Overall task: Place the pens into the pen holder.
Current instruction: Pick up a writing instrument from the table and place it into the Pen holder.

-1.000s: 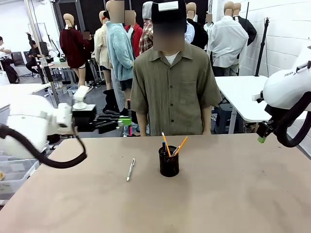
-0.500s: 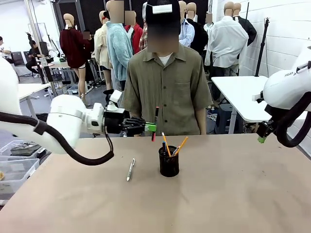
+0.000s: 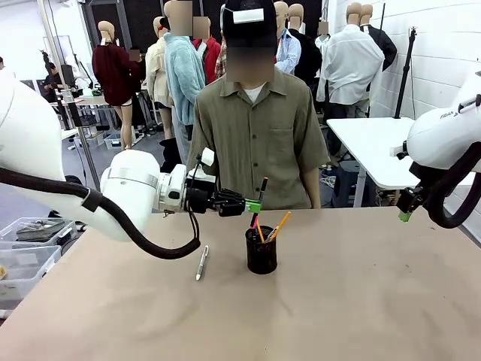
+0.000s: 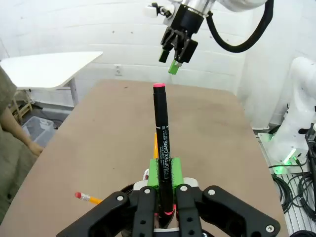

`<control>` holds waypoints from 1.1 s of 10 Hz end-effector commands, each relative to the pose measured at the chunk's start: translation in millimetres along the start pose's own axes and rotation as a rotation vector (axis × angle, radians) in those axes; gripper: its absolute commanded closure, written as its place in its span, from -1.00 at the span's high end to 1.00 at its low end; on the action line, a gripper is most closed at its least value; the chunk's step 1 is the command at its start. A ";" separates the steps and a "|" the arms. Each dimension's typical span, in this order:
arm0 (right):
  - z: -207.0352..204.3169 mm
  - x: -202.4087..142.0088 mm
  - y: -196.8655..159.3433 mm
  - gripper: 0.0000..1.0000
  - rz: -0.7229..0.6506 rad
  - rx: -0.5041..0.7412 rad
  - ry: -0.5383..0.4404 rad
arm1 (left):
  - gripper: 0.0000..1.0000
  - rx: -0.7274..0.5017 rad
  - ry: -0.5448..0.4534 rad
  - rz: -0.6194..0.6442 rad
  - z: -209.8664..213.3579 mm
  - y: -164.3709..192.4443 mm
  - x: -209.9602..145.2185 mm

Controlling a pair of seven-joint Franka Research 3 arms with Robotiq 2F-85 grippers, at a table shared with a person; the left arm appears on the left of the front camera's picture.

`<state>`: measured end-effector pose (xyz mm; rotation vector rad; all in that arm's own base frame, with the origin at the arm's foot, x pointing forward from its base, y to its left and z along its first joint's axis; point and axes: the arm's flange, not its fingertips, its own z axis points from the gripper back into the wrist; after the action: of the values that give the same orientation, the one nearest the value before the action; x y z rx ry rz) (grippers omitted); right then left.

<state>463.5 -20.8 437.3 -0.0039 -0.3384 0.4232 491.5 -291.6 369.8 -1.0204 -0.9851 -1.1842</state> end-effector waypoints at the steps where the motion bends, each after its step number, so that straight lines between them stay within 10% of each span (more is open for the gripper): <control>1: -2.0 -0.5 -0.1 0.65 0.005 -0.030 0.002 | -1.00 0.005 0.009 0.001 -3.1 -1.2 -1.0; 11: -2.0 -0.5 -0.1 0.65 0.005 -0.030 0.002 | -1.00 -0.042 0.021 -0.059 -38.2 22.9 -50.2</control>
<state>463.5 -20.9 437.3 -0.0038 -0.3384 0.4229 509.1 -309.8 311.6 -1.0464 -0.9769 -1.2360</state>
